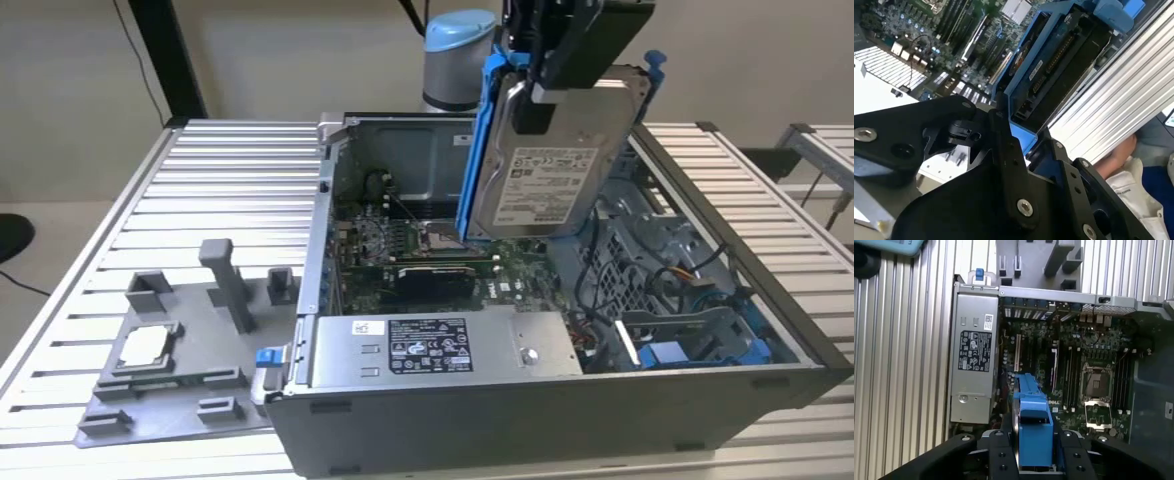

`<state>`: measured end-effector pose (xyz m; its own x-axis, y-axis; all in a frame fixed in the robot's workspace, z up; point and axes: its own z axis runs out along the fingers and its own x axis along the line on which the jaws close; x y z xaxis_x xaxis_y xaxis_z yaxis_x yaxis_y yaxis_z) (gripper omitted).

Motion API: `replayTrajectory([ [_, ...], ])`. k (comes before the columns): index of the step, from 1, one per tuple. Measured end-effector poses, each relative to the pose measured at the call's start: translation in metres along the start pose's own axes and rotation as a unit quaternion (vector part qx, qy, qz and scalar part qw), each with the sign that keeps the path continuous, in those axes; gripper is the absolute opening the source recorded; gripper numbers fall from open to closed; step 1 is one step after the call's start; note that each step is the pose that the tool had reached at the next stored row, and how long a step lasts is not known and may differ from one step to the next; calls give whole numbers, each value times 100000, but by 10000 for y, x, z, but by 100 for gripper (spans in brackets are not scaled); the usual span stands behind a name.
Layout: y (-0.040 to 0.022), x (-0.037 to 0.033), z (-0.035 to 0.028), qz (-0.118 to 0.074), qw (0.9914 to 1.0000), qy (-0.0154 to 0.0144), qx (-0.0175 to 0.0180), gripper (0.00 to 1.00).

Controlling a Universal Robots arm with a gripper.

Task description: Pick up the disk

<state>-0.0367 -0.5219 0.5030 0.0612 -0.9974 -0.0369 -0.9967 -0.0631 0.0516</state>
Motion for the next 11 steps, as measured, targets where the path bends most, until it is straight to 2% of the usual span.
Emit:
replayTrajectory([
  [11, -145, 319, -17, 2, 100000, 4, 38, 0],
])
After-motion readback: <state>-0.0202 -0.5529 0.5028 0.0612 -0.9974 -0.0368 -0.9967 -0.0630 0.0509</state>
